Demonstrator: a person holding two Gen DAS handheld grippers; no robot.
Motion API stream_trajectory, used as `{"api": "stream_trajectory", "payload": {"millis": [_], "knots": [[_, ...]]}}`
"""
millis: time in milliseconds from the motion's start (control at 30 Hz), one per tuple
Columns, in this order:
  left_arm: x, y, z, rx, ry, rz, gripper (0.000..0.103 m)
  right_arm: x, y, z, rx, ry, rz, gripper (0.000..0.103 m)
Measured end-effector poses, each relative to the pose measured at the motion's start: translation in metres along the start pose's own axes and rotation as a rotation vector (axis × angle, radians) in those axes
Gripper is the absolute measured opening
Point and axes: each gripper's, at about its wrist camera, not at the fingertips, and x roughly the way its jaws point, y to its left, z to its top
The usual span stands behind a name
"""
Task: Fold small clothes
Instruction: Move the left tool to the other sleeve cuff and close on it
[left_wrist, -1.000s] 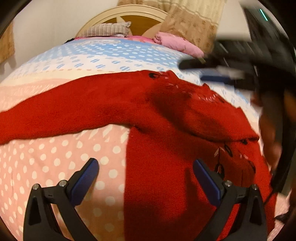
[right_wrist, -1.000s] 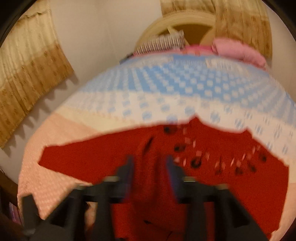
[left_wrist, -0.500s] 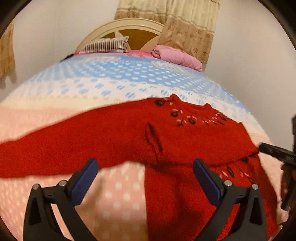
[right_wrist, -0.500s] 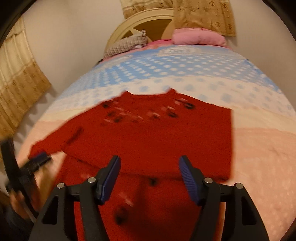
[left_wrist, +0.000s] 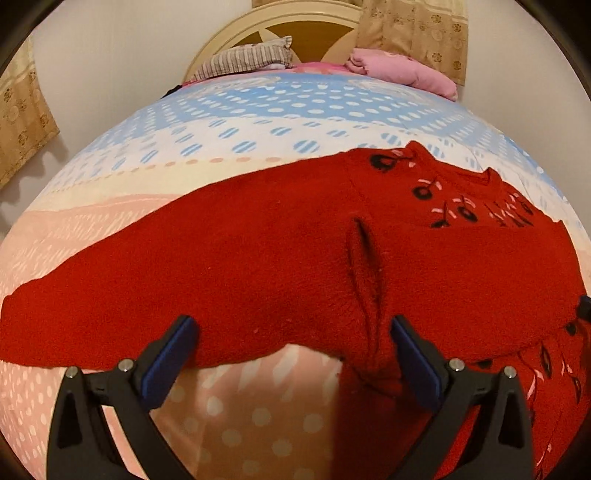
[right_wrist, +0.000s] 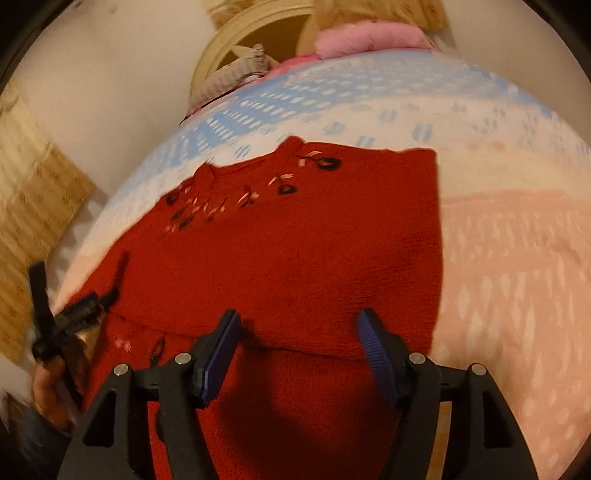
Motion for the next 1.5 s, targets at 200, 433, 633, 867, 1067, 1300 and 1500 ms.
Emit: {"api": "stream_trajectory", "payload": {"millis": [200, 433, 633, 867, 1067, 1300, 1500], "knots": [[-0.001, -0.001, -0.002, -0.018, -0.013, 0.014, 0.103, -0.015, 0.016, 0.017, 0.018, -0.058, 0.012, 0.067], [-0.023, 0.019, -0.008, -0.084, -0.076, -0.048, 0.103, 0.018, 0.064, 0.01, -0.071, 0.05, 0.056, 0.068], [-0.048, 0.066, -0.02, -0.099, -0.132, 0.033, 0.103, 0.039, 0.101, 0.018, -0.103, 0.068, 0.106, 0.068], [-0.065, 0.149, -0.034, -0.131, -0.142, 0.202, 0.103, 0.055, 0.14, 0.006, -0.212, 0.072, 0.088, 0.068], [-0.069, 0.22, -0.049, -0.204, -0.116, 0.35, 0.103, 0.059, 0.144, -0.006, -0.257, 0.028, 0.066, 0.068], [-0.072, 0.27, -0.064, -0.305, -0.085, 0.418, 0.103, 0.063, 0.159, -0.017, -0.359, 0.0, -0.037, 0.074], [-0.062, 0.287, -0.065, -0.366, -0.067, 0.389, 0.103, 0.062, 0.154, -0.016, -0.336, -0.01, -0.01, 0.074]]}}
